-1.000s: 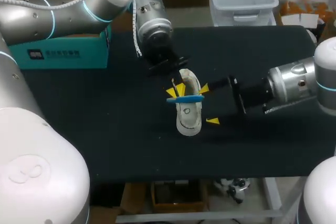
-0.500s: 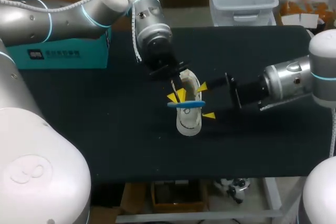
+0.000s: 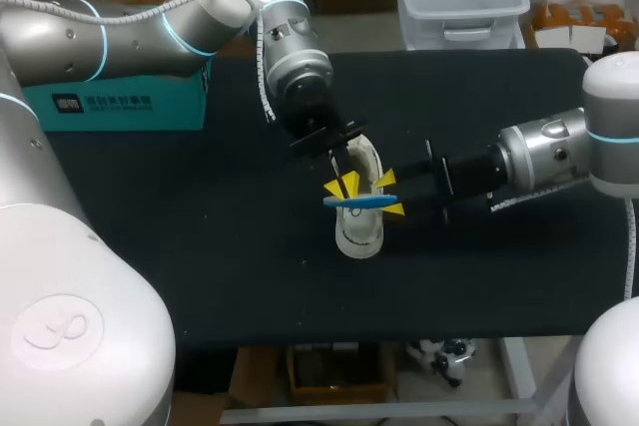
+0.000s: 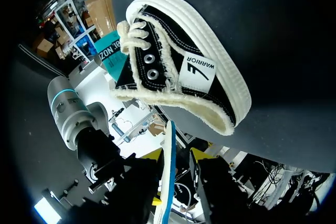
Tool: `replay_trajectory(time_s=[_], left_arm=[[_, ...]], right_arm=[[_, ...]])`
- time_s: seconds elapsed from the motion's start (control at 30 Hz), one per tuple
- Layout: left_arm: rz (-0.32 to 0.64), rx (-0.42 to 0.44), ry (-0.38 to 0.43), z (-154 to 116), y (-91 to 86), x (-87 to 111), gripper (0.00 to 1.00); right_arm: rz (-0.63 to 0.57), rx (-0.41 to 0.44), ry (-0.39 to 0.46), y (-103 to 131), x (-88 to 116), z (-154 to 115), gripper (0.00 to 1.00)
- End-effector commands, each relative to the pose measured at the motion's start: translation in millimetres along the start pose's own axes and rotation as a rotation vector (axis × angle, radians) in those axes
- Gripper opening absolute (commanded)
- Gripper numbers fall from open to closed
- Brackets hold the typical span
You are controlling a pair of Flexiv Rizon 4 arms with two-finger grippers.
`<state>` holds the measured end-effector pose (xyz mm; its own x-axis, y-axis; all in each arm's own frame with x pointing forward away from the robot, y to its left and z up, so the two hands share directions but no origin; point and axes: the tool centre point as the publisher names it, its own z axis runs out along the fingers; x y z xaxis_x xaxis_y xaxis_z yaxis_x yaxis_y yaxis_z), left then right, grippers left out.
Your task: Open the shoe tongue, take the insole out of the shoe, put the insole back into the shoe, and pack the shoe into the shoebox
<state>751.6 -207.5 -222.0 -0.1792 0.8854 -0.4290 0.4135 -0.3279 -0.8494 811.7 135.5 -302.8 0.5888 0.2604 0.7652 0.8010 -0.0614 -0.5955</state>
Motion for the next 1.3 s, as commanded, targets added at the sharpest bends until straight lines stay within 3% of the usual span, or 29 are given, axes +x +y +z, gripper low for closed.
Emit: replay_trajectory(time_s=[0.03,0.6,0.7,0.73,0.87,0.93,1.3], left_arm=[[0.002,0.001,-0.005,-0.4,5.0,-1.6,0.00],[-0.008,0.005,-0.007,-2.8,15.7,-6.5,0.00],[-0.007,0.004,-0.008,-3.2,15.5,-6.4,0.00],[-0.008,0.003,-0.008,-3.3,15.6,-6.5,0.00],[-0.009,0.000,-0.007,-3.8,17.2,-7.7,0.00],[-0.009,-0.001,-0.007,-3.9,17.9,-8.5,0.00],[-0.003,0.007,0.000,-6.1,16.1,-10.0,0.00]], right_arm=[[0.003,0.017,0.002,4.6,0.6,-1.0,0.00],[0.025,0.025,0.006,5.3,1.7,-0.5,0.00],[0.028,0.028,0.004,5.5,3.0,-0.9,0.77],[0.028,0.029,0.003,5.3,3.8,-1.0,0.83],[0.029,0.033,-0.002,3.9,6.0,-0.9,0.87],[0.032,0.035,-0.005,3.4,6.5,-0.9,0.83],[0.064,0.042,-0.003,6.2,0.7,-1.5,0.80]])
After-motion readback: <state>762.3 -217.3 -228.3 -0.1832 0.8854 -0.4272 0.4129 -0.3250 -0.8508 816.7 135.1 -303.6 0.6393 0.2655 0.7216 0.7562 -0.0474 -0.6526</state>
